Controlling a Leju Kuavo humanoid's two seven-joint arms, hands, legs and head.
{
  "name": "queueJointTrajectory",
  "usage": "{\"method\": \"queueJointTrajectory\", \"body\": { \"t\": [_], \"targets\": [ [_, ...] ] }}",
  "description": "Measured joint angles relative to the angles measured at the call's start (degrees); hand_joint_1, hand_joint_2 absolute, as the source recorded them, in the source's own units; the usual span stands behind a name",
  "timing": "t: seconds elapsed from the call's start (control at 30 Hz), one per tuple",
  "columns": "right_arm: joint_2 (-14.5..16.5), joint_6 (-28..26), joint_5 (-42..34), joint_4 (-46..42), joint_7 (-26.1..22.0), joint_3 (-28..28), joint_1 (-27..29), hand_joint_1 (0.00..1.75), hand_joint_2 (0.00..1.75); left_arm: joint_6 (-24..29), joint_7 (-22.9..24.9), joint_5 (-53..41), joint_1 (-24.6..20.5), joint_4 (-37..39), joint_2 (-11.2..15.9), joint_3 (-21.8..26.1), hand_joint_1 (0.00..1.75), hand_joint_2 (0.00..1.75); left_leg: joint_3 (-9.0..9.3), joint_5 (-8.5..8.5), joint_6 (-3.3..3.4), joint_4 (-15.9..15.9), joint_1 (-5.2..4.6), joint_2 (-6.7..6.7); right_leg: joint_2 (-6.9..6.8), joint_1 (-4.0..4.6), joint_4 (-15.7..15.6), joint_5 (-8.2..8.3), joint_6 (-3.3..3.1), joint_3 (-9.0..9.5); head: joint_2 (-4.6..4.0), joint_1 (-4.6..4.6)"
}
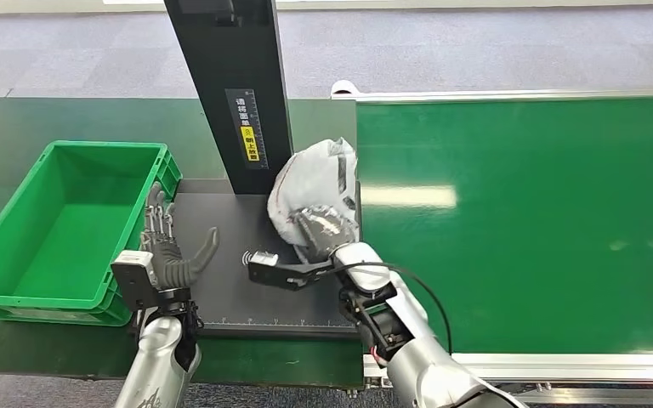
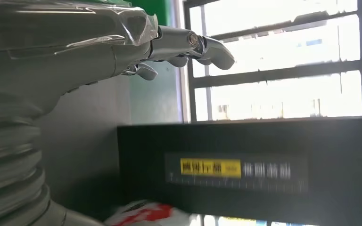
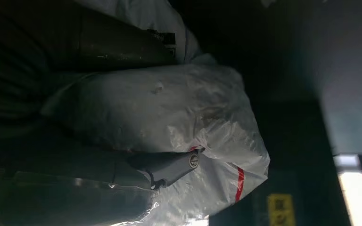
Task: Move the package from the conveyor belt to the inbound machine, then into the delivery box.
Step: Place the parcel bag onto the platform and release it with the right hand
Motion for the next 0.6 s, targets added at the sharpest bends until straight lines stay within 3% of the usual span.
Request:
{"method": "queueJointTrajectory", "body": {
  "t": [0.3,0.53,0.6],
  "targets": [
    [0.13,9.28,-7.47,2.13,-4.13,13.66,-0.37,1.75,1.75,0.07,0.0,3.26,0.36,-0.42,0.27,2.73,0.0,1.75,0.17,0.0,0.0,0.0,-0.01,0.12,0.13,-0.02,-0.02,0.06,-0.04,0.09,0.0,0.0],
    [0.07,8.03,-12.6,2.72,-3.33,17.86,-1.02,1.75,1.75,-0.15,0.0,3.45,0.32,-0.28,0.5,2.91,0.0,1.75,0.25,0.01,-0.01,0.0,-0.01,0.12,0.14,-0.02,-0.01,0.07,-0.05,0.16,0.0,0.01],
    [0.01,6.82,-13.5,2.8,-2.52,18.08,-1.14,0.89,1.75,-0.15,0.0,3.45,0.33,-0.25,0.52,2.91,0.0,1.75,0.24,0.01,-0.01,0.01,-0.01,0.12,0.14,-0.02,-0.01,0.07,-0.04,0.16,-0.01,0.01]
  ]
}}
